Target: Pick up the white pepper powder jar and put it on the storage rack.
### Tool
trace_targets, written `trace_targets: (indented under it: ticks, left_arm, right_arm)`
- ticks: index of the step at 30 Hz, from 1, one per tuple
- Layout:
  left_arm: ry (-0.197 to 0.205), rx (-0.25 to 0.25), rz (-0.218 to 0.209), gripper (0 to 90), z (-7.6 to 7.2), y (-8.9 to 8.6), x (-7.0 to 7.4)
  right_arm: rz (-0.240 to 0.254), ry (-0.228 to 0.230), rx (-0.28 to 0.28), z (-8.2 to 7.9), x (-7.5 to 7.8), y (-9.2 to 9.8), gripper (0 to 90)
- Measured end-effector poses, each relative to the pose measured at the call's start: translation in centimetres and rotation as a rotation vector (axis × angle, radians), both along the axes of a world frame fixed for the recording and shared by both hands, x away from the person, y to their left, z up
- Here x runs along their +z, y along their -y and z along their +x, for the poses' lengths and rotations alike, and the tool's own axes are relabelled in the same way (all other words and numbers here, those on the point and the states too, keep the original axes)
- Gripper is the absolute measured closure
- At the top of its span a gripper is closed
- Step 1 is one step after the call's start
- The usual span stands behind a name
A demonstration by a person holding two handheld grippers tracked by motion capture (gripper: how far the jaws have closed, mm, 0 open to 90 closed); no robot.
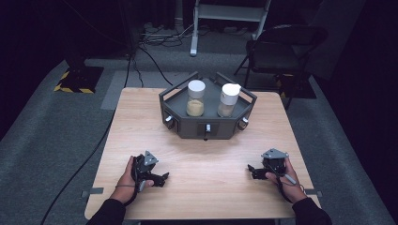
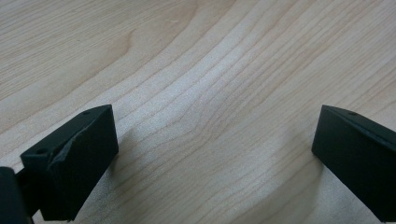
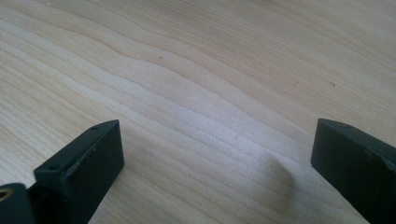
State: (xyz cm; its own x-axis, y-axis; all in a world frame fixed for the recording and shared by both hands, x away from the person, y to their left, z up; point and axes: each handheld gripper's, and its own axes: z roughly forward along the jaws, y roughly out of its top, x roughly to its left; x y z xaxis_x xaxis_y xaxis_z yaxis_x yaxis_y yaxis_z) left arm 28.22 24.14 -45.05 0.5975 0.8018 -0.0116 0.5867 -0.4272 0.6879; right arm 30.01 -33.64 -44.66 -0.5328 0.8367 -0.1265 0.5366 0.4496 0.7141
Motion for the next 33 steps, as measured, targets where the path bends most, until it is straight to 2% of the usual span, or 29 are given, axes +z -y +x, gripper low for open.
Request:
trace_targets:
  ticks: [5,10,33]
  left_arm:
    - [-0.001,0.000,-0.001,0.0,0.1,0.0,0.0]
    - [-0.001,-0.001,-0.001,0.0,0.1,0.0,0.0]
    - [-0.001,-0.001,-0.001,0.0,0.1,0.0,0.0]
  right_arm:
    - [0.020,-0.014,-0.019,0.2,-0.1,0.4,2.0]
    - [0.093,-0.065,-0.039,1.0,-0.4,1.6,0.1]
    - [0.096,-0.067,-0.034,1.1,-0.4,1.8,0.0]
